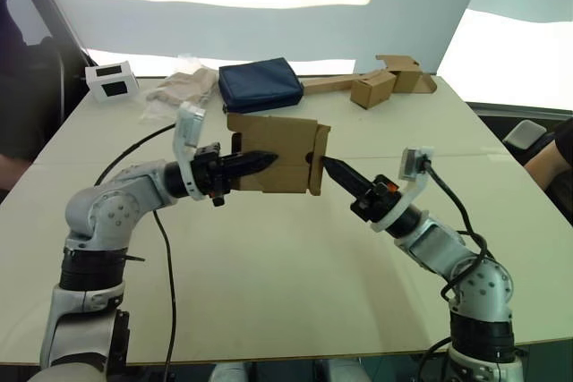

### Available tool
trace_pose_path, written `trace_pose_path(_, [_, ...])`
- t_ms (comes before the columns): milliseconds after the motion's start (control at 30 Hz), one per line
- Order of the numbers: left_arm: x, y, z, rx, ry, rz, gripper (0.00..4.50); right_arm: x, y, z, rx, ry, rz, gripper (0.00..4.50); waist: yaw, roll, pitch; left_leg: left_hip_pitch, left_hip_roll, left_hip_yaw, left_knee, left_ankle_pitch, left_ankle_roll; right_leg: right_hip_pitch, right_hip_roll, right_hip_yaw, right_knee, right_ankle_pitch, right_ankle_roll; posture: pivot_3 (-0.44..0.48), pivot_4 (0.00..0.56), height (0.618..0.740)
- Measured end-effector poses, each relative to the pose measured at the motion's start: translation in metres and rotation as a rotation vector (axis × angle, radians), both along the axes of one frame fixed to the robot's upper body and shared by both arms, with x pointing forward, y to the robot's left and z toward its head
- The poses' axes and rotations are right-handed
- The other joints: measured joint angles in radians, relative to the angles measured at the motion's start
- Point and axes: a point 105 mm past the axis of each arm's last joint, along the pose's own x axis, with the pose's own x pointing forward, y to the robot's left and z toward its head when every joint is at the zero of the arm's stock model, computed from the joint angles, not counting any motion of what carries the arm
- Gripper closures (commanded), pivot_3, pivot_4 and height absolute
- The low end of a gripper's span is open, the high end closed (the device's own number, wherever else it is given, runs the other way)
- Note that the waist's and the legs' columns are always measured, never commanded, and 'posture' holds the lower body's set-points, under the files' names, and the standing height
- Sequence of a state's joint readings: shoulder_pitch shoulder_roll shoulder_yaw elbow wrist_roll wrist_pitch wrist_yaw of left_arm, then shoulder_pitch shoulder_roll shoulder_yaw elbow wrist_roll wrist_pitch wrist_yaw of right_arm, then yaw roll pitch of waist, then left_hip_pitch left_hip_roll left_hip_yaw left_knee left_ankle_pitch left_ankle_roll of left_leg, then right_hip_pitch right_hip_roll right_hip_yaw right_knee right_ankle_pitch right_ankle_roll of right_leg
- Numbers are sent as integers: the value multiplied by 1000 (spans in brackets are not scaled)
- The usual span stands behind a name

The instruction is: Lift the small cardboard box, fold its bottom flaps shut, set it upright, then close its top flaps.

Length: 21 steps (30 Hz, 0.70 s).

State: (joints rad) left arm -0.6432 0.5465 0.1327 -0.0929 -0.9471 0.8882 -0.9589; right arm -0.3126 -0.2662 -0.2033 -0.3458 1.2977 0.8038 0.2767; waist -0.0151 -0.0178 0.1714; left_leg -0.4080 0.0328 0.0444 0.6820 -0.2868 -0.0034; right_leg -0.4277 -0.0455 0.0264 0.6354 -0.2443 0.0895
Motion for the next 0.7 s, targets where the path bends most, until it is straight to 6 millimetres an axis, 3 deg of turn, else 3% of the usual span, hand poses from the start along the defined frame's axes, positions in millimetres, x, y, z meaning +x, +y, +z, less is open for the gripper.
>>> trace_pose_path(333, [0, 0, 0, 0, 5, 0, 4500, 6, 1, 1, -69, -45, -66, 3835, 0, 0, 0, 0, 0, 0, 0, 0, 0, 0, 0, 0, 0, 0, 0, 0, 150, 740])
trace_pose_path(700, [0, 0, 0, 3, -7, 2, 4500, -7, 22, 18, -121, -111, -26, 3835, 0, 0, 0, 0, 0, 0, 0, 0, 0, 0, 0, 0, 0, -1, -1, 0, 150, 740])
